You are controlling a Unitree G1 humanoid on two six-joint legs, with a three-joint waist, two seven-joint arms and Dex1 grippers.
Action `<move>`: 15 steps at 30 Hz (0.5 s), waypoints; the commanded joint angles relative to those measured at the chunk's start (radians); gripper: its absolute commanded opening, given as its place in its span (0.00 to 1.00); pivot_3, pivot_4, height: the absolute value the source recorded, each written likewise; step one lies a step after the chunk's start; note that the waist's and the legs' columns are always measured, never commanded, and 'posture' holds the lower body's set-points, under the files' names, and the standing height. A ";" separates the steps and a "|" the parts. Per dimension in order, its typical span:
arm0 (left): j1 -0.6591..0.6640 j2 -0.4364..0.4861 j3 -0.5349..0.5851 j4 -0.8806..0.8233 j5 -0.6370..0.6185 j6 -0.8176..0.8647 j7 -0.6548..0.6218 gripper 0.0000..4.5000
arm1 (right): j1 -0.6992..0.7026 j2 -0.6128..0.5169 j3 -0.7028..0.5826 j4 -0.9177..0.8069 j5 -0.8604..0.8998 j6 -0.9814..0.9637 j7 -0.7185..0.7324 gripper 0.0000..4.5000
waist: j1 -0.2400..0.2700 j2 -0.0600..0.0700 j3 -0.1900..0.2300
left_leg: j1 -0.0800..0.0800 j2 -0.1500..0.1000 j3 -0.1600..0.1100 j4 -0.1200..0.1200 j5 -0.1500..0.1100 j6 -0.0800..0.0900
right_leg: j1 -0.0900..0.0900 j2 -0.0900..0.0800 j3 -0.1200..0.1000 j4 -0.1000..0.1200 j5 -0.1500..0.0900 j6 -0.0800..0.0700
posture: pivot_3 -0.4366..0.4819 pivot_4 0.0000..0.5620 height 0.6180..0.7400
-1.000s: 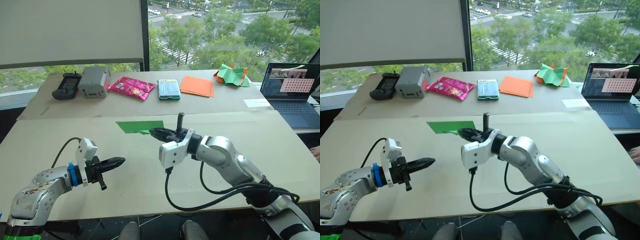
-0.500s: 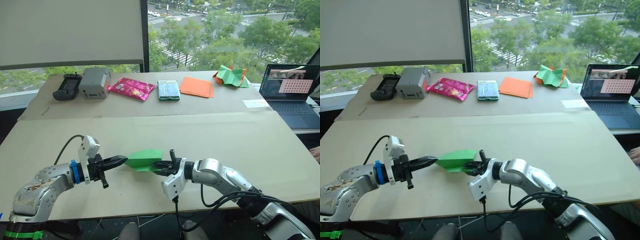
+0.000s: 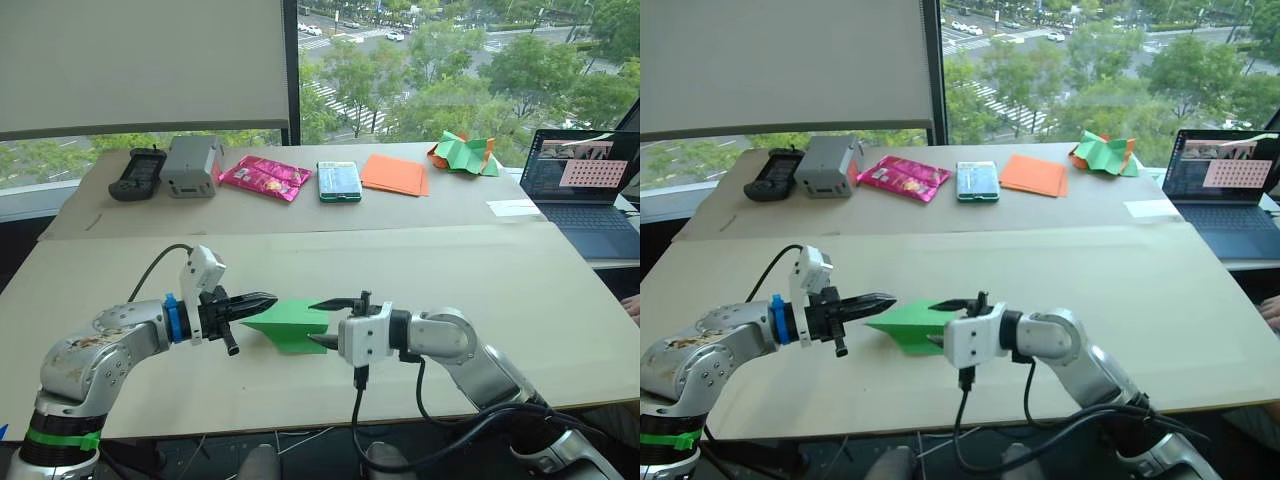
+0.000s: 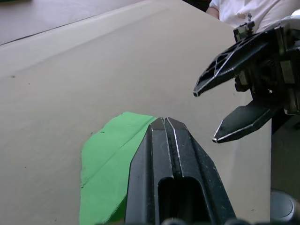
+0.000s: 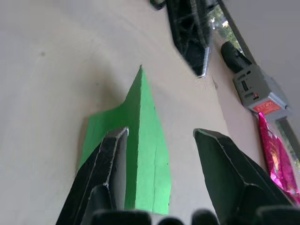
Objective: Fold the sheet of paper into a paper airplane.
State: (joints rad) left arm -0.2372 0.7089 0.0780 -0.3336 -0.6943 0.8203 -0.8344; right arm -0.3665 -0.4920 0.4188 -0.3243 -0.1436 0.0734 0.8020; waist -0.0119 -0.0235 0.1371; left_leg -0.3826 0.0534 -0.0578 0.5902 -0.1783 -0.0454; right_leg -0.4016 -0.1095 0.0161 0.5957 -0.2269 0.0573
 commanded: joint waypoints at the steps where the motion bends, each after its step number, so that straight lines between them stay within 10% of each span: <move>1: -0.016 -0.001 -0.054 0.078 0.094 -0.075 -0.004 0.00 | -0.006 0.058 -0.040 -0.047 0.051 0.204 -0.024 0.29 | 0.000 0.000 0.000 | 0.000 0.000 0.000 0.000 0.000 0.000 | 0.000 0.000 0.000 0.000 0.000 0.000 | 0.48 0.27 0.72; 3: -0.010 -0.007 -0.068 0.106 0.116 -0.103 -0.014 0.00 | 0.001 0.078 -0.050 -0.074 0.070 0.268 -0.024 0.15 | 0.000 0.001 0.000 | -0.001 0.000 0.000 0.000 0.000 0.000 | -0.001 0.000 0.000 0.001 0.000 0.000 | 0.48 0.27 0.72; 15: 0.100 -0.024 -0.097 0.153 0.189 -0.209 -0.074 0.00 | -0.004 0.101 -0.117 -0.111 0.131 0.491 -0.073 0.15 | 0.000 0.001 0.000 | -0.001 0.000 0.000 -0.001 -0.003 -0.004 | -0.002 0.000 0.000 0.000 0.000 0.000 | 0.48 0.27 0.72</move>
State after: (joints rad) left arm -0.1339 0.6820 -0.0244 -0.1770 -0.5103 0.6350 -0.8960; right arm -0.3508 -0.3946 0.3284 -0.4037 -0.0314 0.5484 0.7395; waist -0.0121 -0.0224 0.1370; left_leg -0.3842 0.0537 -0.0579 0.5897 -0.1814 -0.0504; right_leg -0.4041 -0.1096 0.0161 0.5957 -0.2268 0.0570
